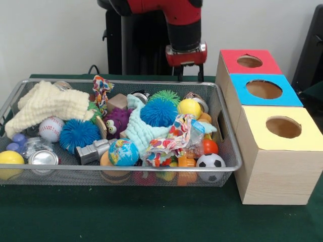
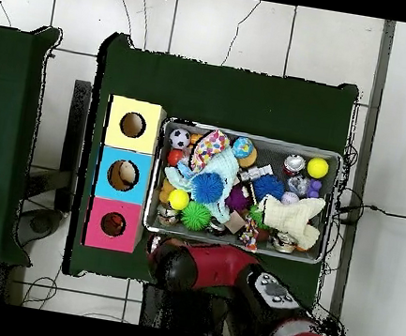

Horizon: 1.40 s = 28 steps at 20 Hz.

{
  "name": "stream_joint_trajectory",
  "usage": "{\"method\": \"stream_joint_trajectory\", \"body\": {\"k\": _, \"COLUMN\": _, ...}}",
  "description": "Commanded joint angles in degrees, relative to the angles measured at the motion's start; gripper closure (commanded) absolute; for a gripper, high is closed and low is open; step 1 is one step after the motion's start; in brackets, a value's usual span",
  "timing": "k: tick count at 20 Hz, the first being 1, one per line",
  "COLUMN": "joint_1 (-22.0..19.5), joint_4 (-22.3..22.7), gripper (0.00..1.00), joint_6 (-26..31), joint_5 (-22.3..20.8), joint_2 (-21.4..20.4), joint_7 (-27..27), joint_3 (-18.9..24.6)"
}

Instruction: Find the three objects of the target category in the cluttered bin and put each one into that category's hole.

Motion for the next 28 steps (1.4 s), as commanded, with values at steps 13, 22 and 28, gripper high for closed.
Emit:
{"method": "stream_joint_trajectory", "body": {"k": 13, "joint_1": 9.71, "joint_4": -21.43, "gripper": 0.00, "joint_6": -18.57, "joint_5": 6.27, "joint_2": 24.01, "joint_7": 9.44, "joint_3": -11.60}}
{"method": "stream_joint_trajectory", "body": {"k": 22, "joint_1": 8.19, "joint_4": -16.52, "gripper": 0.00, "joint_6": -14.06, "joint_5": 6.96, "joint_2": 18.82, "joint_7": 8.13, "joint_3": -9.15}}
{"method": "stream_joint_trajectory", "body": {"k": 28, "joint_1": 4.15, "joint_4": -2.95, "gripper": 0.00, "joint_6": 3.29, "joint_5": 9.24, "joint_2": -2.69, "joint_7": 5.47, "joint_3": -2.71}}
